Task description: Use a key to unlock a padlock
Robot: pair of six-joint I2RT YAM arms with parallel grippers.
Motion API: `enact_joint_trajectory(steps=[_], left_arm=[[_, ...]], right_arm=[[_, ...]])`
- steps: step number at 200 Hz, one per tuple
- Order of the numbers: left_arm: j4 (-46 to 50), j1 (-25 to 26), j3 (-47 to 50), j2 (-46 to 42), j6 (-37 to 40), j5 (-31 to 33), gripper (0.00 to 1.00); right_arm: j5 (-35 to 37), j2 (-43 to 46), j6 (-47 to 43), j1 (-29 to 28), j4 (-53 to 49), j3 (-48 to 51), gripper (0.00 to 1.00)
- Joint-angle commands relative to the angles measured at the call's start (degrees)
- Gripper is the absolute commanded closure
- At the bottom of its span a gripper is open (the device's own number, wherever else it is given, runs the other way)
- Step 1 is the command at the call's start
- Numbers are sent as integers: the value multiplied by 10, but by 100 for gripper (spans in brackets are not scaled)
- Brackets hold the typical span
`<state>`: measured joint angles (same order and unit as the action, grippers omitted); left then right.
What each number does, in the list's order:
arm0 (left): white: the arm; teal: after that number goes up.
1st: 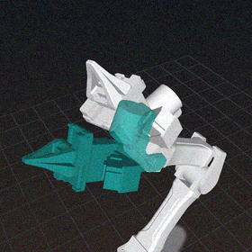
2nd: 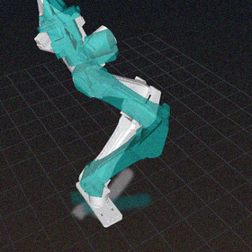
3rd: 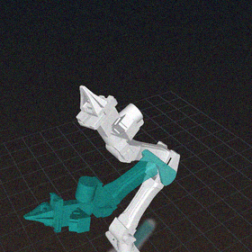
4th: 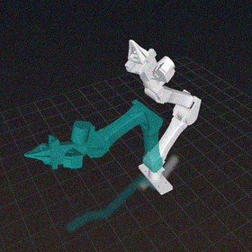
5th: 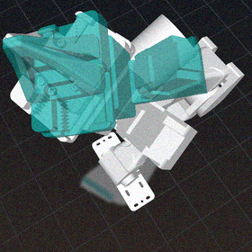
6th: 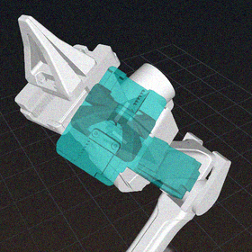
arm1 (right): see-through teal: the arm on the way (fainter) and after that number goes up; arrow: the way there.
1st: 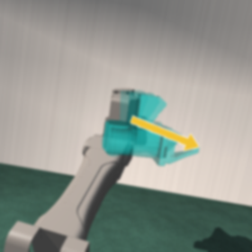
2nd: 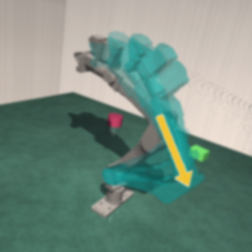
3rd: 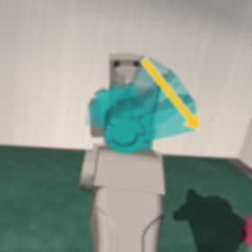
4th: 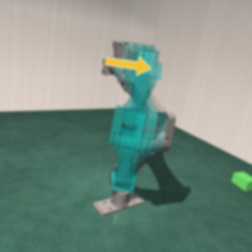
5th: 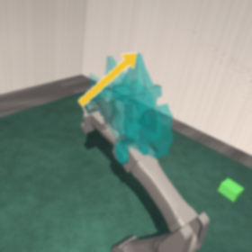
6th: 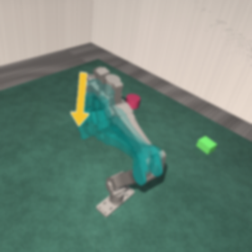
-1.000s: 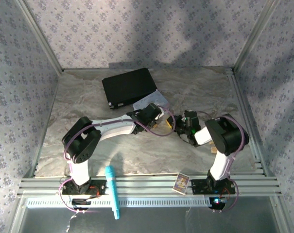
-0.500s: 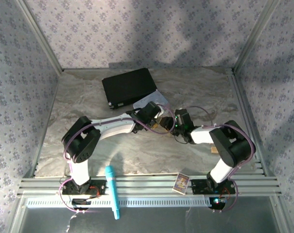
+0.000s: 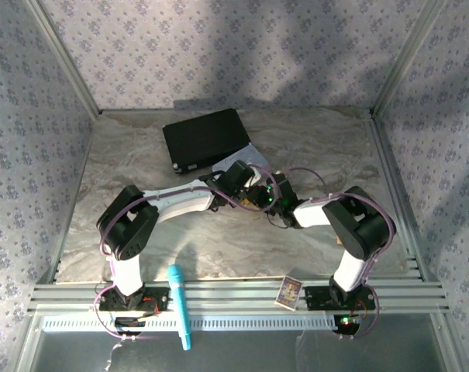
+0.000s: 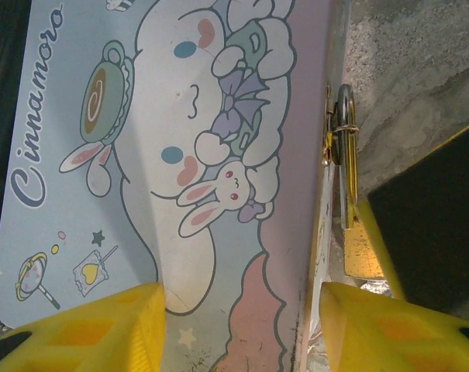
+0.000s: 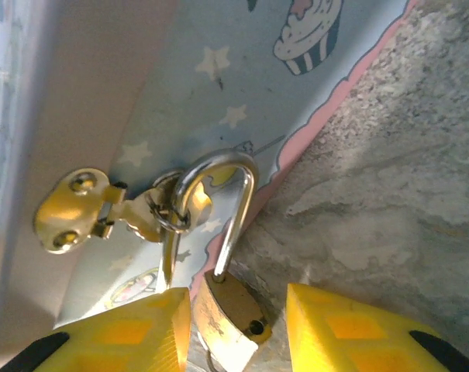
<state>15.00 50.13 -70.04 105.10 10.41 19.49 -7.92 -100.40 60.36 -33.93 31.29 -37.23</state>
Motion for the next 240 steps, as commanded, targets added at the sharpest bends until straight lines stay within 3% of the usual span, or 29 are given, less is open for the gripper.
enact_joint_trajectory(steps=[1,51,79,132,240], left_arm=[[112,-1,29,30,-21,-67,46],[114,-6,29,27,-23,-71,46],[113,-7,30,27,-24,-72,46],[117,-7,30,28,-28,-70,46],[128,-7,36,35,-25,-56,46]], right_arm=[[-49,-65,58,-32,18,8,62],[-32,-72,92,-45,65,19,71],[-18,-70,73,-45,42,12,87],[-11,-75,86,-34,96,30,100],[-12,-77,121,33,234,86,100]])
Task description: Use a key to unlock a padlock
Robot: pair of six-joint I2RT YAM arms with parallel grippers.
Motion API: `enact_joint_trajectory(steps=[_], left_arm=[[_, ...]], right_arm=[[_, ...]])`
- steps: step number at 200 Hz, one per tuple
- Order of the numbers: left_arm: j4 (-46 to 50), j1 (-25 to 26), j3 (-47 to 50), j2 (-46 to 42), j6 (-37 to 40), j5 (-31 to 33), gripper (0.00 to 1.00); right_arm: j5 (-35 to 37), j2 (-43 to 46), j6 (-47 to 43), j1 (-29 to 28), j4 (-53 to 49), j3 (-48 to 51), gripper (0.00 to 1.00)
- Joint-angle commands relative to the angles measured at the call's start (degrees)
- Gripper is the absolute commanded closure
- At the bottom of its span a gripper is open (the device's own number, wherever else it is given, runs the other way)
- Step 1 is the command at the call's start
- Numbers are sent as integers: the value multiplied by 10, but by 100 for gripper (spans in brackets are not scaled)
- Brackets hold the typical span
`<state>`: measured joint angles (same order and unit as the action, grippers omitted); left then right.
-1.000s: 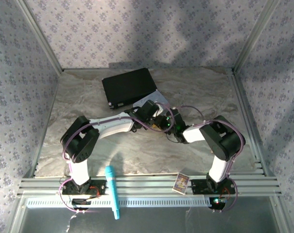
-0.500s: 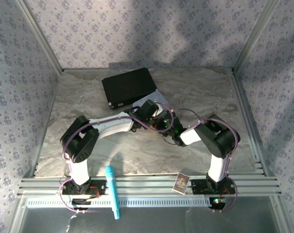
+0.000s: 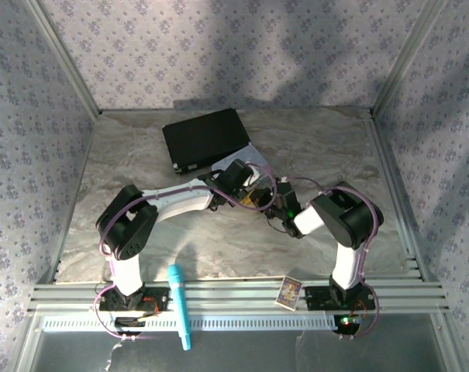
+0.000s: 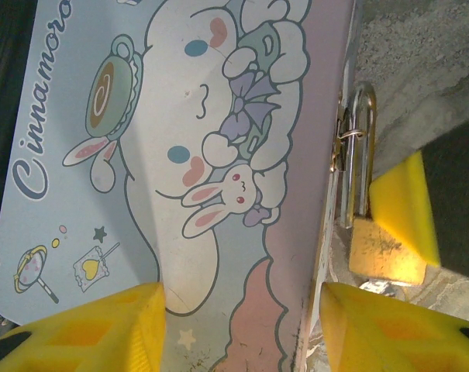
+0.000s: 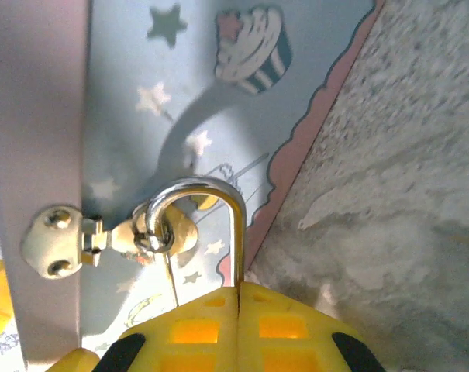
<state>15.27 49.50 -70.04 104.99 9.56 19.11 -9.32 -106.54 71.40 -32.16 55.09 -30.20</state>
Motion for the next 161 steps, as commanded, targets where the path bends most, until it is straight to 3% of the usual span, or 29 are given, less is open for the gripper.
enact_joint_trajectory(steps=[1,50,88,128,161], left_arm=[[125,-1,36,36,-18,-52,46],[124,0,35,40,-17,-52,46],[127,0,30,42,-20,-53,46],[118,-3,18,32,-36,-83,46],[120,-15,5,32,-55,-114,46]], right_arm=[[1,-16,11,16,-3,16,100],[-28,-32,23,32,27,8,100],[-21,-2,-42,28,-36,17,100],[8,104,-202,32,-243,10,69],[3,135,-255,28,-252,23,54]])
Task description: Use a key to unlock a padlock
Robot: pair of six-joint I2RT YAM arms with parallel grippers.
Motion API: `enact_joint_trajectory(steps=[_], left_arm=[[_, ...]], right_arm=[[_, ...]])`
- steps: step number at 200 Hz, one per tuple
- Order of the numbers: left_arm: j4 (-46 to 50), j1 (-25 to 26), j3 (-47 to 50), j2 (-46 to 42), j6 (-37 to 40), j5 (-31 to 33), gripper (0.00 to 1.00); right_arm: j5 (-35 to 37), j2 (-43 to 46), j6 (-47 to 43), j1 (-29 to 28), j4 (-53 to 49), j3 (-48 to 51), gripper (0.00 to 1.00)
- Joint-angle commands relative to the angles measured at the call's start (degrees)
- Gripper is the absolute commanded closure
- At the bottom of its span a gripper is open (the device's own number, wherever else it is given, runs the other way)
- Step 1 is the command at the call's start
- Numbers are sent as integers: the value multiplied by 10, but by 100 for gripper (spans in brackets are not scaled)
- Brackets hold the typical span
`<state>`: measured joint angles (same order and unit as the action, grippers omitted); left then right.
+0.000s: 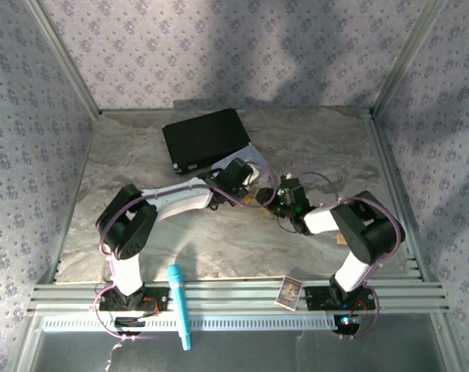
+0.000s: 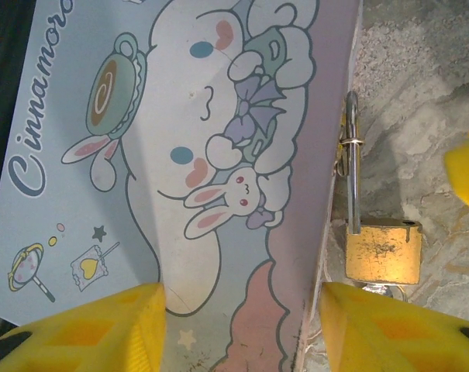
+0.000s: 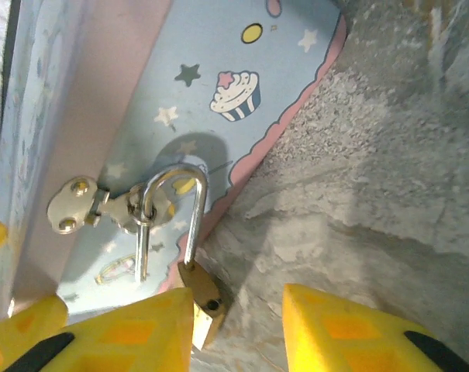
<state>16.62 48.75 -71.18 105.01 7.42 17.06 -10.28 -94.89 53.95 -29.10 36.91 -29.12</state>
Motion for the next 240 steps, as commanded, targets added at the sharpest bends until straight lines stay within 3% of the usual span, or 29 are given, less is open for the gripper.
enact_joint_trajectory(steps=[1,17,73,155,240], left_arm=[[106,-8,17,31,-34,-94,46],[100,-15,18,26,-41,-115,46],[98,-18,18,23,-41,-130,46],[95,-29,30,16,-41,-136,46],[93,-36,31,18,-45,-148,46]], right_arm=[[13,18,-82,-4,-71,12,53],[10,15,-101,-20,-83,0,44],[42,-14,-99,-71,-76,-38,46],[240,-47,-147,-164,-177,-109,46],[333,-113,-144,-222,-154,-120,47]])
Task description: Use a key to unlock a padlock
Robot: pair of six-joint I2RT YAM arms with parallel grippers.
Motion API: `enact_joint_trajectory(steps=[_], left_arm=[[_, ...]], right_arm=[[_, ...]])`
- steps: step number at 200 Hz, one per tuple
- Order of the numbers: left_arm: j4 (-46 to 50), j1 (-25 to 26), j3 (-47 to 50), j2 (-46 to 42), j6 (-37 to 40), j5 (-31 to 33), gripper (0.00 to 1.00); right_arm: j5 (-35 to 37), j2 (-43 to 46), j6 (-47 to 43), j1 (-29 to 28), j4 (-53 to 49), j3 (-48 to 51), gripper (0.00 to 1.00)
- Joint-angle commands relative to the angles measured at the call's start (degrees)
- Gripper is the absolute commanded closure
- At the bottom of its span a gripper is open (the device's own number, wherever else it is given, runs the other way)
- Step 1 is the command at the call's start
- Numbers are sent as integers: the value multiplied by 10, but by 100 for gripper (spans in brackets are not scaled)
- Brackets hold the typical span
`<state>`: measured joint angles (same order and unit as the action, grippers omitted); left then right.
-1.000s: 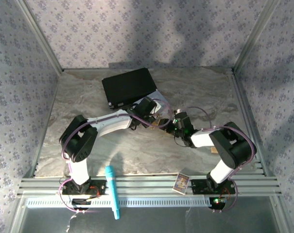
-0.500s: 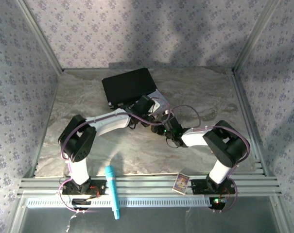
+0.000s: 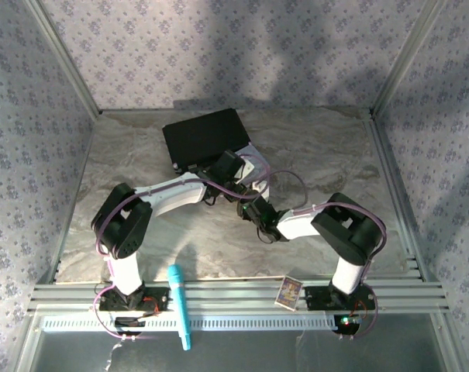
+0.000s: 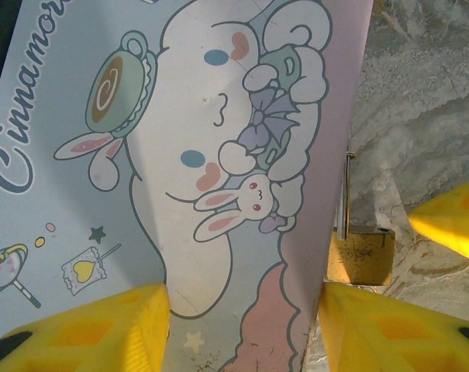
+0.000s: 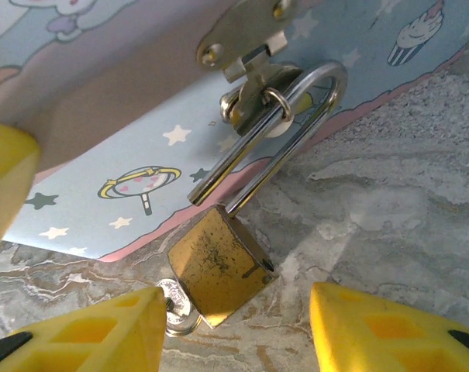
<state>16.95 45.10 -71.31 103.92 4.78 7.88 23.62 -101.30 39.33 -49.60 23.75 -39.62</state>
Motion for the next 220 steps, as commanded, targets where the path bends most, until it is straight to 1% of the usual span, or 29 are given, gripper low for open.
enact_joint_trajectory(steps=[1,14,23,33,43,68,81,111,129,151,195,220], left_arm=[[90,1,32,29,-18,-56,46],[91,1,32,31,-19,-56,46],[90,0,33,33,-18,-58,46],[90,0,33,33,-18,-59,46],[90,1,34,33,-18,-59,46],[94,0,32,34,-16,-54,46],[96,0,30,36,-16,-52,46],[99,1,28,41,-17,-49,46],[104,2,24,47,-20,-39,46],[116,8,18,53,-21,-18,46],[121,15,18,60,-21,-10,46],[123,16,16,59,-24,-10,46]], right_arm=[[-7,-51,3,-17,-22,-17,47],[-14,-70,21,-16,-28,-29,47],[-16,-78,37,-9,-43,-39,49],[-8,-82,53,-4,-69,-46,56],[0,-81,68,1,-99,-50,61],[-8,-79,83,13,-112,-43,73],[-19,-75,85,20,-105,-34,79],[-55,-51,87,37,-67,-7,91],[-95,-38,103,53,-10,25,100],[-158,-45,129,77,67,51,100],[-214,-46,168,104,179,87,100],[-259,-53,206,127,266,109,100]])
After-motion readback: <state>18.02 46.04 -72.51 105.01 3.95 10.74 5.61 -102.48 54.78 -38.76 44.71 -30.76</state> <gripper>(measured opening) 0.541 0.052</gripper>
